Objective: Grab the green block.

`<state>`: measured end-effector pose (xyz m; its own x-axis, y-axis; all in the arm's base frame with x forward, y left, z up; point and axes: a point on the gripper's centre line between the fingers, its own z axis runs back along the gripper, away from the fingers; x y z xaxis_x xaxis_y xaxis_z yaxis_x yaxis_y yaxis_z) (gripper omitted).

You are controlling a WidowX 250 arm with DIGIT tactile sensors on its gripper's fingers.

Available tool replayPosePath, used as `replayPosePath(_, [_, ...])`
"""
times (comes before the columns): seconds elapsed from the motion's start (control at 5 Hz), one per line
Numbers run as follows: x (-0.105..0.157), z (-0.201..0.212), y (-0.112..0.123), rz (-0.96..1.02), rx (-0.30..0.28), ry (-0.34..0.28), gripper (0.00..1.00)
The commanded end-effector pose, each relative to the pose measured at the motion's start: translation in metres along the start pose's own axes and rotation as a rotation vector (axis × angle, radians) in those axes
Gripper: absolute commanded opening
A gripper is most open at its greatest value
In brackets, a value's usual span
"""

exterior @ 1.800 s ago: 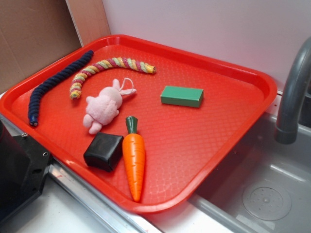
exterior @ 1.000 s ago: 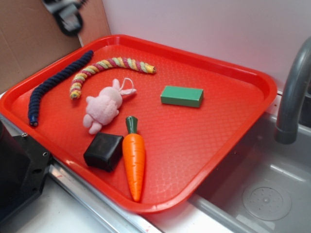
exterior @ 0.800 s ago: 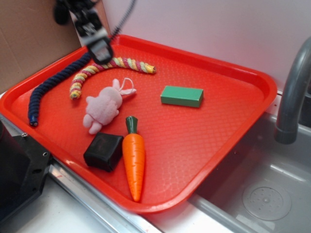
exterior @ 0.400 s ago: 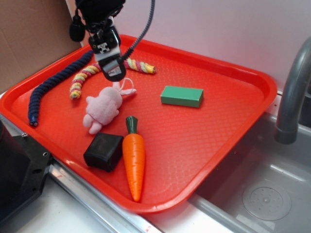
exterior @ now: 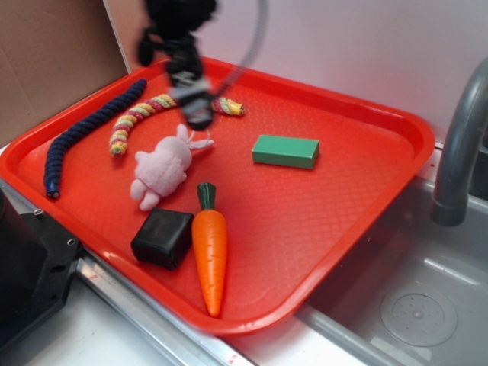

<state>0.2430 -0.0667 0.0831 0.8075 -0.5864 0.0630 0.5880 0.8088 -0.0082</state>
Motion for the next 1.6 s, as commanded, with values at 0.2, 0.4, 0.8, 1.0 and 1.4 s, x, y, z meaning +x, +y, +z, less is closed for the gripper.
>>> replayPosePath(0.2, [0.055, -0.036, -0.004, -0.299, 0.067, -0.086, 1.00])
replayPosePath(0.4, [0.063, -0.056, 0.002, -0.310, 0.030, -0.050, 1.00])
replayPosePath(0.8, [0.067, -0.064, 0.002, -0.301, 0.031, -0.034, 0.89])
replayPosePath(1.0, [0.062, -0.052, -0.003, -0.294, 0.049, -0.044, 0.00])
replayPosePath(1.4, [0.042, -0.011, -0.018, -0.246, 0.077, -0.092, 0.00])
